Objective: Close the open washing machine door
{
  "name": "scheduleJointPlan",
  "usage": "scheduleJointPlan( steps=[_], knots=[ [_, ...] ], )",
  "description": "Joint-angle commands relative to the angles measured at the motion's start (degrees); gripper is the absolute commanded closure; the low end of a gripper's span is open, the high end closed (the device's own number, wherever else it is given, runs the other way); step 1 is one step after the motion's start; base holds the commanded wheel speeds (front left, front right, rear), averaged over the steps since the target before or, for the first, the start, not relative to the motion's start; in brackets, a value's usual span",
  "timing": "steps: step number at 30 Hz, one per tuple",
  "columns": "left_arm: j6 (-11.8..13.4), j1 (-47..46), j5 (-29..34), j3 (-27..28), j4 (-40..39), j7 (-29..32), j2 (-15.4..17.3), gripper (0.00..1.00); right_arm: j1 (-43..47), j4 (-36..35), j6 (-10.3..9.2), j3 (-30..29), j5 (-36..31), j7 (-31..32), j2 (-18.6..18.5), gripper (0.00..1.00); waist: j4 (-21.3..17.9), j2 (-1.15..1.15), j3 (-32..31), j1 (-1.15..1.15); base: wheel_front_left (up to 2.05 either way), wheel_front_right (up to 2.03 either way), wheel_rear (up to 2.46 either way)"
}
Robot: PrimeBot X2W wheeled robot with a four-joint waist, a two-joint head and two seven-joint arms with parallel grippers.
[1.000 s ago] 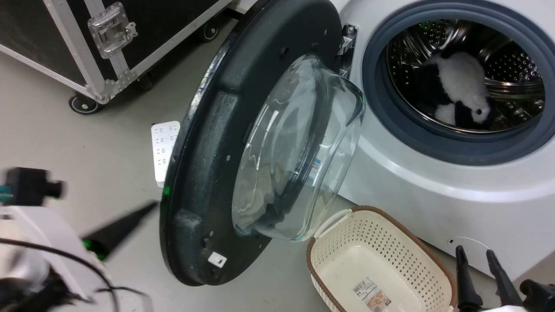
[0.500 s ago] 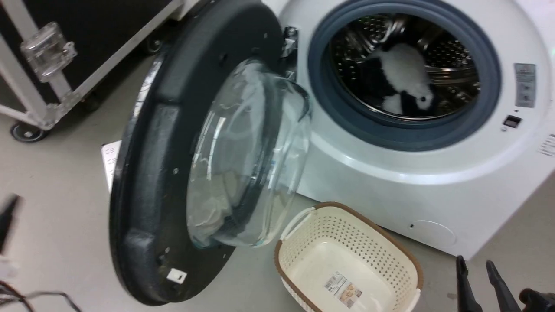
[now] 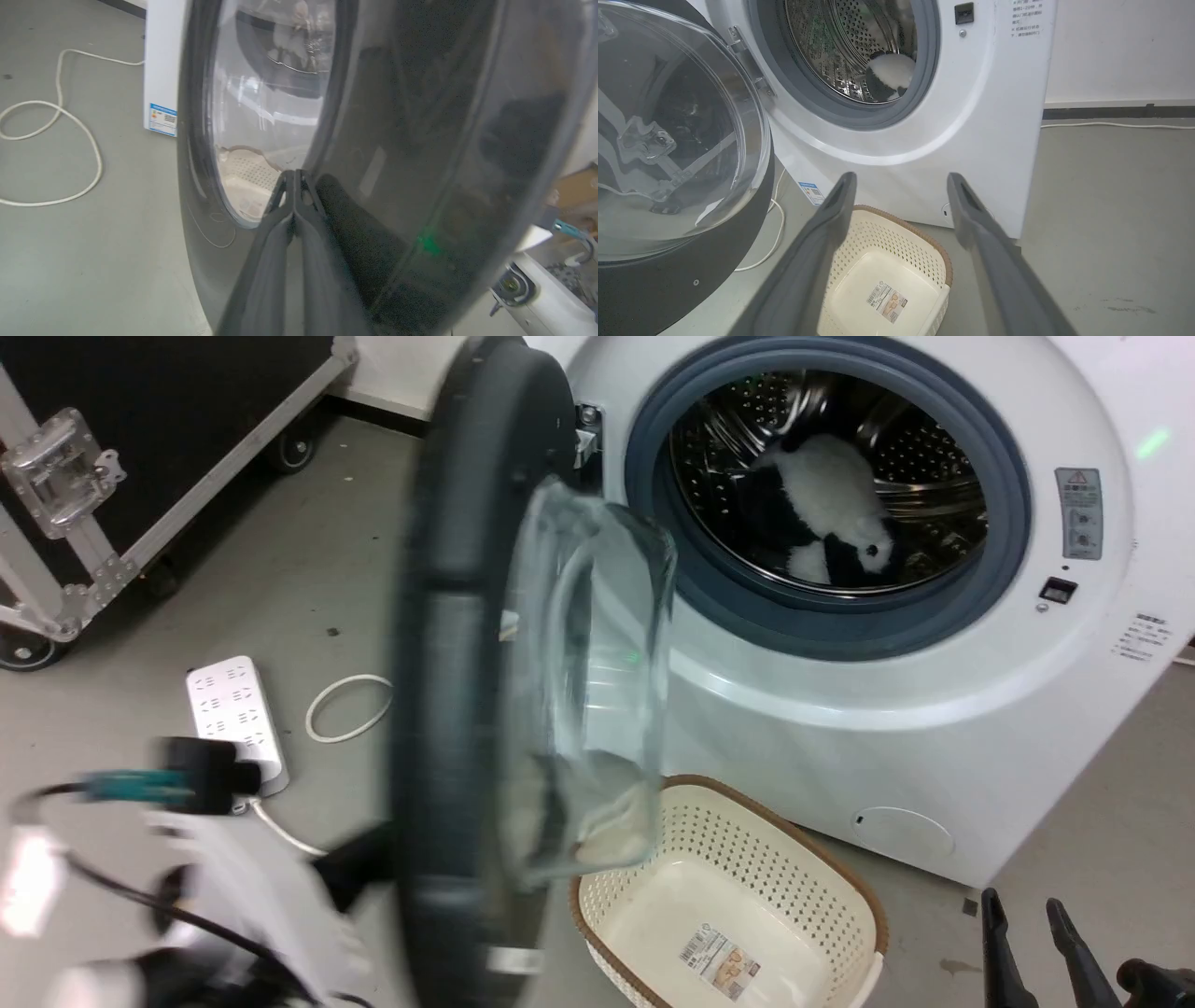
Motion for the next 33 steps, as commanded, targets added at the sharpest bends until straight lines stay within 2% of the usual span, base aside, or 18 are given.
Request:
scheduleJointPlan(
  steps=[1, 5, 9, 10, 11, 14, 15, 17, 18, 19, 21, 22, 25, 27, 29, 31, 32, 33],
  knots=[
    [-0.3, -0.2, -0.7, -5.2, -2.3, -0.2, 0.5, 1.00, -0.7, 0.0, 0.06, -0.3, -0.1, -0.4, 0.0, 0.00, -0.9, 0.00, 0.3, 0.00, 0.00, 0.00, 0.00],
    [-0.3, -3.4, -1.4, -14.2, -4.5, -1.6, 1.3, 1.00, -1.4, 0.0, 0.06, -1.1, 0.1, -0.4, 0.0, 0.00, -3.1, 0.00, 1.0, 0.00, 0.00, 0.00, 0.00],
    [-0.3, -8.3, -0.6, -22.3, -2.6, -4.9, 1.1, 1.00, -2.7, -0.1, 0.06, -1.9, 0.2, -0.5, 0.0, 0.00, -6.6, 0.00, 2.2, 0.00, 0.00, 0.00, 0.00],
    [-0.3, -8.3, -0.6, -22.3, -2.6, -4.9, 1.1, 1.00, -2.7, -0.1, 0.06, -1.9, 0.2, -0.5, 0.0, 0.00, -6.6, 0.00, 2.2, 0.00, 0.00, 0.00, 0.00],
    [-0.3, -11.5, 1.1, -25.7, 0.0, -7.8, 1.0, 1.00, -3.5, -0.2, 0.06, -2.2, 0.2, -0.5, 0.0, 0.00, -8.7, 0.00, 3.0, 0.00, 0.00, 0.00, 0.00],
    [-0.3, -16.8, 6.5, -30.2, 6.2, -12.9, 0.3, 1.00, -4.6, -0.4, 0.06, -2.4, 0.3, -0.5, 0.0, 0.00, -12.1, 0.00, 4.4, 0.00, 0.00, 0.00, 0.00],
    [-0.3, -16.8, 6.5, -30.2, 6.2, -12.9, 0.3, 1.00, -4.6, -0.4, 0.06, -2.4, 0.3, -0.5, 0.0, 0.00, -12.1, 0.00, 4.4, 0.00, 0.00, 0.00, 0.00],
    [-0.3, -22.6, 11.1, -34.6, 13.4, -17.5, -1.3, 1.00, -5.9, -0.7, 0.06, -2.2, 0.4, -0.5, 0.0, 0.00, -15.6, 0.00, 5.9, 0.00, 0.00, 0.00, 0.00],
    [-0.3, -22.6, 11.1, -34.6, 13.4, -17.5, -1.3, 1.00, -5.9, -0.7, 0.06, -2.2, 0.4, -0.5, 0.0, 0.00, -15.6, 0.00, 5.9, 0.00, 0.00, 0.00, 0.00],
    [-0.3, -26.4, 13.7, -36.0, 18.8, -20.8, -2.8, 1.00, -6.8, -0.9, 0.06, -1.7, 0.7, -0.5, 0.0, 0.00, -18.1, 0.00, 7.1, 0.00, 0.00, 0.00, 0.00],
    [-0.3, -28.3, 14.9, -36.6, 21.5, -22.4, -3.6, 1.00, -7.2, -1.0, 0.06, -1.6, 0.9, -0.5, 0.0, 0.00, -19.1, 0.00, 7.6, 0.00, 0.00, 0.00, 0.00],
    [-0.1, -31.6, 16.8, -36.6, 26.9, -25.9, -5.8, 1.00, -8.0, -1.0, 0.06, -1.1, 1.4, -0.5, 0.0, 0.00, -21.2, 0.00, 8.5, 0.00, 0.00, 0.00, 0.00],
    [0.4, -34.7, 18.4, -36.5, 31.6, -29.0, -7.8, 1.00, -8.5, -1.0, 0.06, -0.8, 2.0, -0.5, 0.0, 0.00, -22.9, 0.00, 9.3, 0.00, 0.00, 0.00, 0.00],
    [2.1, -39.4, 20.8, -36.0, 38.4, -33.4, -10.2, 1.00, -8.9, -1.0, 0.06, -0.6, 2.8, -0.5, 0.0, 0.00, -24.6, 0.00, 10.4, 0.00, 0.00, 0.00, 0.00],
    [2.8, -40.9, 21.4, -35.8, 40.7, -34.8, -10.9, 1.00, -9.0, -1.1, 0.06, -0.6, 2.9, -0.5, 0.0, 0.00, -24.9, 0.00, 10.6, 0.00, 0.00, 0.00, 0.00],
    [4.5, -43.9, 22.3, -35.2, 45.1, -37.7, -12.0, 1.00, -9.1, -1.2, 0.06, -0.6, 3.2, -0.5, 0.0, 0.00, -25.2, 0.00, 11.1, 0.00, 0.00, 0.00, 0.00],
    [6.3, -46.6, 22.3, -34.2, 49.4, -40.5, -13.0, 1.00, -9.2, -1.2, 0.06, -0.6, 3.3, -0.5, 0.0, 0.00, -25.3, 0.00, 11.3, 0.00, 0.00, 0.00, 0.00],
    [6.3, -46.6, 22.3, -34.2, 49.4, -40.5, -13.0, 1.00, -9.2, -1.2, 0.06, -0.6, 3.3, -0.5, 0.0, 0.00, -25.3, 0.00, 11.3, 0.00, 0.00, 0.00, 0.00]
  ],
)
